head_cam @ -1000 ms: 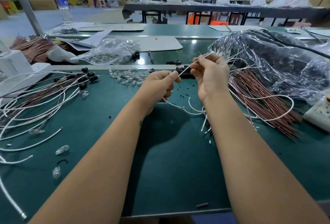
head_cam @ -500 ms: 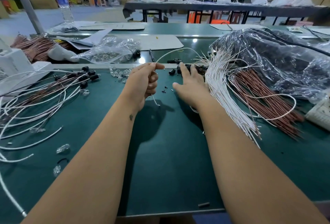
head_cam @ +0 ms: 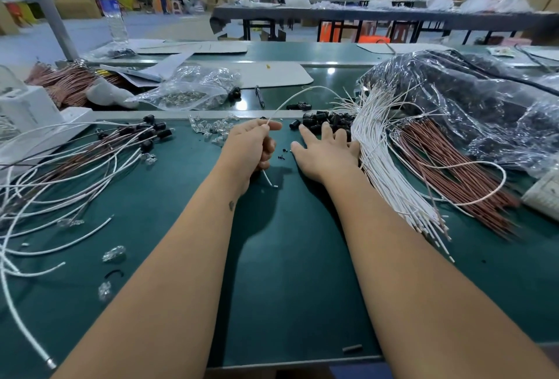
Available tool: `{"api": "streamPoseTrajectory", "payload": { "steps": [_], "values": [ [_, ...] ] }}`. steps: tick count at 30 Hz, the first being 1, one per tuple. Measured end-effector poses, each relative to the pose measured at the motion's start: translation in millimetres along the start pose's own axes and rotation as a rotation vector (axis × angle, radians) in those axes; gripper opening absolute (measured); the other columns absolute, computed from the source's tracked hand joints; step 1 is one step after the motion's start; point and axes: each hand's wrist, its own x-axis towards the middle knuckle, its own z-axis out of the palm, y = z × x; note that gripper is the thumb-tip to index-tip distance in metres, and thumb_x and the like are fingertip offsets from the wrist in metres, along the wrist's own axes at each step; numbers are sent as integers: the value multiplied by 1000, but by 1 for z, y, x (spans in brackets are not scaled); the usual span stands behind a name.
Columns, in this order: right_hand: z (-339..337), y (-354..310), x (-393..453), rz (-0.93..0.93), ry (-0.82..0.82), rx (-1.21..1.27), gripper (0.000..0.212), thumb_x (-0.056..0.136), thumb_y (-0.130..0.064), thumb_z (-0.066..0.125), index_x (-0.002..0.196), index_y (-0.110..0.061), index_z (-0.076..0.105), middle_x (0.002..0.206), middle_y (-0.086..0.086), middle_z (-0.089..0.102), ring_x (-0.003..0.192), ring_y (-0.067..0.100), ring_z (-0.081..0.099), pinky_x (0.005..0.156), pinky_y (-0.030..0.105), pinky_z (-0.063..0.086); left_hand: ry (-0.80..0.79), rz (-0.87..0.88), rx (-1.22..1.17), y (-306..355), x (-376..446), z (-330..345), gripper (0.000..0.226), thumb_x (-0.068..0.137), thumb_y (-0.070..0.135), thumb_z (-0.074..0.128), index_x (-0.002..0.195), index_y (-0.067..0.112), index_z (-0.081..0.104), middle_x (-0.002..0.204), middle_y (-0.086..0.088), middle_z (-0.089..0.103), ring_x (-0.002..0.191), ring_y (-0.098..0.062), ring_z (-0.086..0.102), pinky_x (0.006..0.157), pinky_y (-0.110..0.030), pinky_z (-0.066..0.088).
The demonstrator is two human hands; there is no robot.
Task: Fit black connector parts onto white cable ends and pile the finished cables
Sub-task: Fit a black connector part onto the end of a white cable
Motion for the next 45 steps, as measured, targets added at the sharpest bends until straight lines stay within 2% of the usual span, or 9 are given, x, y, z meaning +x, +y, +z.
{"api": "streamPoseTrajectory", "payload": {
  "steps": [7,10,13,17,26,29,34,39,45],
  "values": [
    [-1,3,-2,-40,162,206,54,99,-48,27,151,-32,24,155,4,29,139,30,24,109,49,20,55,65,35,-5,2,-2,39,96,1,30,98,28,58,53,6,50,42,-7,32,40,-16,29],
    [-9,9,-1,-71,274,659,43,98,-33,43,140,-24,47,131,6,54,120,25,49,100,40,39,48,24,42,-3,3,0,36,97,0,33,91,19,64,62,1,56,44,-8,32,40,-15,29],
    [-18,17,-7,-31,238,1257,18,95,-14,53,112,-13,61,98,10,68,82,18,63,73,28,53,51,50,89,-2,1,0,29,96,3,39,92,18,64,75,-1,64,45,-9,33,39,-15,30],
    [-22,11,-16,-75,133,1526,8,91,-4,61,95,-10,57,79,10,71,67,17,66,61,24,53,30,104,95,-1,-3,0,19,97,11,50,94,19,67,83,2,68,47,-9,36,40,-15,31],
    [-21,-8,-26,-303,168,1291,17,83,-8,73,83,-16,57,72,6,70,59,12,64,57,20,49,5,146,34,-1,-1,-5,18,93,21,61,77,17,70,68,7,65,43,-1,37,40,-14,30],
    [-21,-9,-29,-345,171,1289,19,82,-6,74,84,-16,58,68,0,68,59,11,63,58,21,49,-23,116,-6,0,-1,-7,16,94,20,59,83,13,69,80,-2,66,43,-1,36,40,-14,30],
    [-24,-13,-30,-248,-53,1517,12,90,-11,64,99,-10,57,68,6,64,53,16,59,48,26,51,53,123,-237,10,-1,-4,22,97,19,49,81,10,61,69,2,58,42,-4,33,40,-16,26],
    [-14,-22,-33,-307,-237,1150,15,87,-19,70,79,-7,66,56,1,52,44,8,44,40,17,36,69,108,-444,15,-1,-6,19,96,17,45,81,10,54,65,2,54,44,-5,32,39,-17,25],
    [-11,-30,-34,-353,-97,922,14,81,-17,76,69,-11,71,49,-5,50,41,5,39,44,16,35,94,141,-320,14,0,-2,21,95,15,47,78,12,59,68,0,60,50,-7,38,44,-18,29]
  ]
}}
